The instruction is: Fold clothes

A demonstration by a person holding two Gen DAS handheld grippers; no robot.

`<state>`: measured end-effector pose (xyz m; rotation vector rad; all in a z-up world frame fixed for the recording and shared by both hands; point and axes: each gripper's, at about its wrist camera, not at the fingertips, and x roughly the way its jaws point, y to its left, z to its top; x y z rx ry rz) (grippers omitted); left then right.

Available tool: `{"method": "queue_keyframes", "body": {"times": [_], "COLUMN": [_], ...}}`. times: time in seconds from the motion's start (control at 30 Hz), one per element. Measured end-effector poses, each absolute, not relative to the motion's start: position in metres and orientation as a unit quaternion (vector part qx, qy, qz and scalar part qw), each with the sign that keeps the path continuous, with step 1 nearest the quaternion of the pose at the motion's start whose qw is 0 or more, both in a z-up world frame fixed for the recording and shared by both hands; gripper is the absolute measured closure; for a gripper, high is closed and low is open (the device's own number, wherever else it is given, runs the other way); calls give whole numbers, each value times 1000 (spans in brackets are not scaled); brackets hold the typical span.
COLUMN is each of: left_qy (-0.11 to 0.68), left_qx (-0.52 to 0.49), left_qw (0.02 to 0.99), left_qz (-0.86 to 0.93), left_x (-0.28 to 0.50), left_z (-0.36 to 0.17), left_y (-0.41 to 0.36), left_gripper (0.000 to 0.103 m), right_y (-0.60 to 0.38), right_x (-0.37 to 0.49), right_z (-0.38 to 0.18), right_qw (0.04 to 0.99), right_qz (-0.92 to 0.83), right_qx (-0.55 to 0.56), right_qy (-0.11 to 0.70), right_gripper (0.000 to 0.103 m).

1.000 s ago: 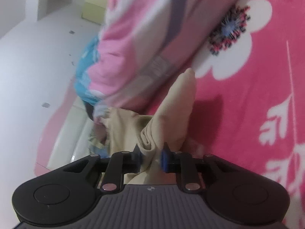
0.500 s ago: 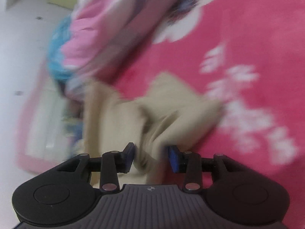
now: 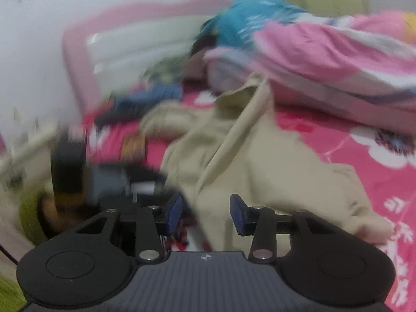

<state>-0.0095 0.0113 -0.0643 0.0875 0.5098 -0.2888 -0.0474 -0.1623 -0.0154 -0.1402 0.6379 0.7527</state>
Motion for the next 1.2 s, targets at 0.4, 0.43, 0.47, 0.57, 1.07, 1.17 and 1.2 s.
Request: {"method": "queue_keyframes", "body": {"times": [0.4,0.43,0.47,0.57,1.07,1.17,1.2], "left_qy": [231,227,221,202,201,171,162], "left_qx": [83,91,102,137,164,161,161], "left_qw": [962,963,963,962,957,962,963], "left_qz": [-119,-116,-112,-119,-131,-137,-144], "left_x": [-33,-36,-40,-49,-39,-48,-46], "left_z": [-62,-61,-60,-58,-66,-52,-48], "left_y": [14,13,11,4,5,7,4], "left_gripper": [80,80,79,68,61,57,54], "right_y": [-213,-209,-201,-172,-182,-218,-225], "right_x": [-23,-18,-14,-5,28,59,66], "right_z": [6,6,5,-1,47,58,59], "right_qw": [929,924,918,903,931,912,905], "right_qz": [246,257,272,309,236,260,269], "right_qx": [-7,8,21,29,2,109,134], "right_qy": [276,282,289,298,277,297,302], "right_gripper": [101,99,91,48,100,100,100]}}
